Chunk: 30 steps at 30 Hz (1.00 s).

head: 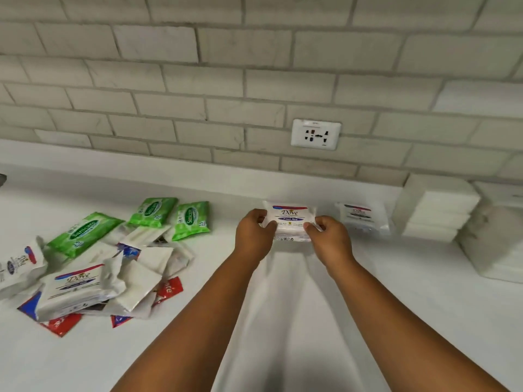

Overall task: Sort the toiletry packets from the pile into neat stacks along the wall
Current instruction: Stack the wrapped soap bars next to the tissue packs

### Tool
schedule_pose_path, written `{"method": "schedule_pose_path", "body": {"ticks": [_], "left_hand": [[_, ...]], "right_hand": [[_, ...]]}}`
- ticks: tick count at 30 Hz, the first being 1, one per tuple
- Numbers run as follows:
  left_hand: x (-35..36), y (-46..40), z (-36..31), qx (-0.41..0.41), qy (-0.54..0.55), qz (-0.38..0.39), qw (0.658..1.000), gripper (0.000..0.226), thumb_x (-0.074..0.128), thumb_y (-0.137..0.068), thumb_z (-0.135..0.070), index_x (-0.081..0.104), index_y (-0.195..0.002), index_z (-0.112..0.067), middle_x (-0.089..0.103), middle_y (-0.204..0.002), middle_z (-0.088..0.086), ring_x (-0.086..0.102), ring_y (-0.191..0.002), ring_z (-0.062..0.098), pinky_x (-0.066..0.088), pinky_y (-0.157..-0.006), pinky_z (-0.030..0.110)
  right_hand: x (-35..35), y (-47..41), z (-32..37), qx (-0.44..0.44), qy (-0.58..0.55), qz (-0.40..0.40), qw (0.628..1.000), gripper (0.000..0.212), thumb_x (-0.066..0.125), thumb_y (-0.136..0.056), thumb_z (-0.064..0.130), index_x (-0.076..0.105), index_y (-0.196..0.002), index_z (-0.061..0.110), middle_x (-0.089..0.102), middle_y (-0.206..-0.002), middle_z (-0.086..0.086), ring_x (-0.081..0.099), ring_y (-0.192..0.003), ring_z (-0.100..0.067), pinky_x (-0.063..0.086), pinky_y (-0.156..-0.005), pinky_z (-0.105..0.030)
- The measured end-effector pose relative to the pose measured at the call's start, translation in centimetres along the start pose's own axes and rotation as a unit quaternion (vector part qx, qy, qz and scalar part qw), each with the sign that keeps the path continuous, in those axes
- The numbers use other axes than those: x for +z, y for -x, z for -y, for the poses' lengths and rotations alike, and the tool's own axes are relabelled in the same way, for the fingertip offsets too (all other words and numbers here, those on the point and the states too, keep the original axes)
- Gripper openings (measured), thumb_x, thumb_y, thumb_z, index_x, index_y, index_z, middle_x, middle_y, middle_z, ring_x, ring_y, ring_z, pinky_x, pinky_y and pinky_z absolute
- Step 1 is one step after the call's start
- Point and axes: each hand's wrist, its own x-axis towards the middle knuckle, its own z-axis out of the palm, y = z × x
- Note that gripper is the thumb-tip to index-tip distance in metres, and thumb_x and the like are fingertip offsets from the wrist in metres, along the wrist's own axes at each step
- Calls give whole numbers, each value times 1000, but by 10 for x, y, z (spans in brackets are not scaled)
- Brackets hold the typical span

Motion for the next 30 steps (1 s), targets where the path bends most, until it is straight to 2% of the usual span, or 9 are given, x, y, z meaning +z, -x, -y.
{"method": "schedule_pose_path", "body": {"ticks": [4,7,11,14,18,22,25,27,30], "left_hand": [[68,1,-17,18,-6,40,999,35,62,-89,-16,57,-123,-9,61,-115,2,58,-100,18,45,-85,25],[110,-3,-29,34,-13,61,997,33,63,-89,-16,59,-121,-8,60,-110,0,54,-95,13,40,-83,22],[156,-16,-42,41,-16,88,995,27,65,-88,-19,61,-114,-12,57,-102,-5,54,-94,12,44,-84,25],[179,-28,-48,40,-24,100,994,24,64,-88,-20,62,-112,-15,59,-102,-6,58,-95,15,49,-89,33],[199,-45,-52,36,-28,96,994,22,65,-88,-20,62,-110,-20,60,-102,-7,62,-94,19,52,-89,38],[210,-58,-49,32,-29,99,994,19,65,-89,-20,59,-107,-21,58,-100,-7,64,-91,22,52,-89,37],[216,-63,-44,32,-19,97,995,16,65,-89,-21,57,-103,-25,59,-98,-8,63,-83,20,53,-86,36],[217,-64,-41,28,-13,97,995,16,64,-90,-22,56,-104,-25,59,-96,-9,62,-79,19,53,-84,35],[219,-64,-39,24,-10,96,995,16,63,-91,-26,57,-105,-25,57,-91,-14,62,-80,17,52,-83,34]], "right_hand": [[-53,-21,-36,21,22,-33,999,28,64,-88,28,67,-108,9,69,-108,-9,63,-101,-30,49,-89,-36],[-84,-37,-59,24,32,-49,998,27,62,-88,28,68,-104,8,70,-106,-11,63,-100,-30,47,-85,-34],[-116,-65,-80,27,86,-61,994,24,56,-91,27,66,-95,6,69,-96,-12,62,-92,-32,44,-73,-32],[-126,-84,-92,28,100,-72,992,24,54,-92,27,66,-92,6,69,-94,-13,61,-91,-34,43,-72,-33],[-127,-106,-106,24,88,-79,993,22,54,-93,26,64,-95,6,69,-97,-13,61,-94,-34,40,-70,-31],[-120,-124,-118,14,101,-82,991,17,52,-93,26,58,-89,11,66,-93,-14,60,-89,-36,41,-66,-33],[-113,-130,-126,-7,118,-104,988,15,50,-93,25,55,-92,11,64,-98,-15,60,-89,-37,40,-65,-31],[-110,-130,-126,-27,134,-118,984,16,50,-93,23,57,-99,9,63,-105,-17,59,-98,-37,44,-70,-32],[-109,-123,-122,-60,210,-140,966,37,53,-93,23,54,-126,5,57,-127,-18,49,-121,-39,48,-92,-43]]}}
